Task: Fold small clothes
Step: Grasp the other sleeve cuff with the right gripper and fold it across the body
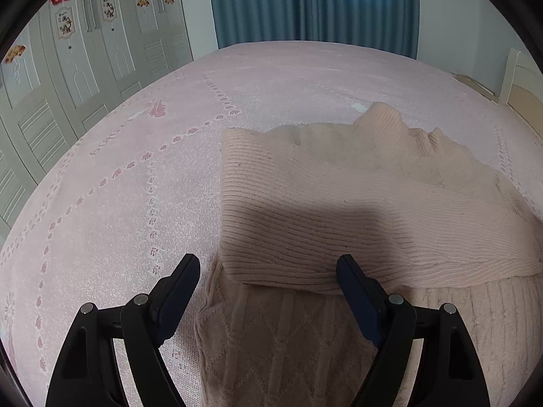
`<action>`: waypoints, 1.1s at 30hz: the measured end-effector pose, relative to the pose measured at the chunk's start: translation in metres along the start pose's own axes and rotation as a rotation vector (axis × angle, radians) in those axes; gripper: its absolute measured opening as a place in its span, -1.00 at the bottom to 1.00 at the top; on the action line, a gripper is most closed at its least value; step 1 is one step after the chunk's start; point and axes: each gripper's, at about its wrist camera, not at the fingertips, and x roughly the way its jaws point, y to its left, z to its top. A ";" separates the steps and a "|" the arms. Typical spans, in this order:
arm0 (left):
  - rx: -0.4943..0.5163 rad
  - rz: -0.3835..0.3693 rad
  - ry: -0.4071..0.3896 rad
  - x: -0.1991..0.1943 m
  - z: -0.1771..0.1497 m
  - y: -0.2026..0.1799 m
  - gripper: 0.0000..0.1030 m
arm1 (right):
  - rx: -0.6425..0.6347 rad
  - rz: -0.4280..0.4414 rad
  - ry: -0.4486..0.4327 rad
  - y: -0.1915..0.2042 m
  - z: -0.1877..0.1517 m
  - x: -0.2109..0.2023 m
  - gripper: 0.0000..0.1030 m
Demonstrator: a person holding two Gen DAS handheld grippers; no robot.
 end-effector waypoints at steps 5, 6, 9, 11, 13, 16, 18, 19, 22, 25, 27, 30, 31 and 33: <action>-0.005 -0.011 -0.015 -0.005 0.000 0.002 0.58 | -0.106 -0.079 -0.042 0.018 0.002 -0.013 -0.89; -0.007 -0.013 -0.017 -0.006 0.000 0.003 0.58 | -0.126 -0.087 -0.062 0.024 0.002 -0.020 -0.90; -0.008 -0.009 -0.029 -0.011 0.000 0.009 0.58 | -0.194 -0.102 -0.123 0.050 0.005 -0.044 -0.90; -0.009 -0.015 -0.037 -0.016 0.000 0.015 0.58 | -0.250 -0.097 -0.162 0.078 0.007 -0.062 -0.90; -0.008 -0.005 -0.045 -0.022 0.000 0.024 0.58 | -0.301 -0.092 -0.187 0.108 0.007 -0.074 -0.90; -0.012 0.022 -0.063 -0.032 -0.002 0.042 0.58 | -0.391 -0.071 -0.226 0.161 0.001 -0.094 -0.90; -0.011 0.037 -0.087 -0.039 -0.003 0.056 0.58 | -0.455 -0.041 -0.252 0.206 -0.008 -0.105 -0.90; -0.014 0.040 -0.097 -0.042 -0.004 0.063 0.58 | -0.483 -0.024 -0.260 0.227 -0.014 -0.110 -0.90; -0.044 0.046 -0.097 -0.047 -0.012 0.094 0.58 | -0.562 0.033 -0.274 0.293 -0.037 -0.121 -0.90; -0.088 0.051 -0.065 -0.046 -0.019 0.126 0.58 | -0.641 0.094 -0.266 0.358 -0.070 -0.126 -0.90; -0.127 0.061 -0.046 -0.045 -0.022 0.148 0.58 | -0.693 0.153 -0.249 0.404 -0.098 -0.130 -0.90; -0.158 0.096 -0.051 -0.046 -0.024 0.172 0.58 | -0.779 0.241 -0.225 0.463 -0.144 -0.130 -0.90; -0.157 0.111 -0.058 -0.047 -0.025 0.177 0.58 | -0.811 0.266 -0.217 0.481 -0.162 -0.128 -0.90; -0.152 0.147 -0.079 -0.051 -0.024 0.185 0.58 | -0.853 0.296 -0.200 0.507 -0.194 -0.123 -0.90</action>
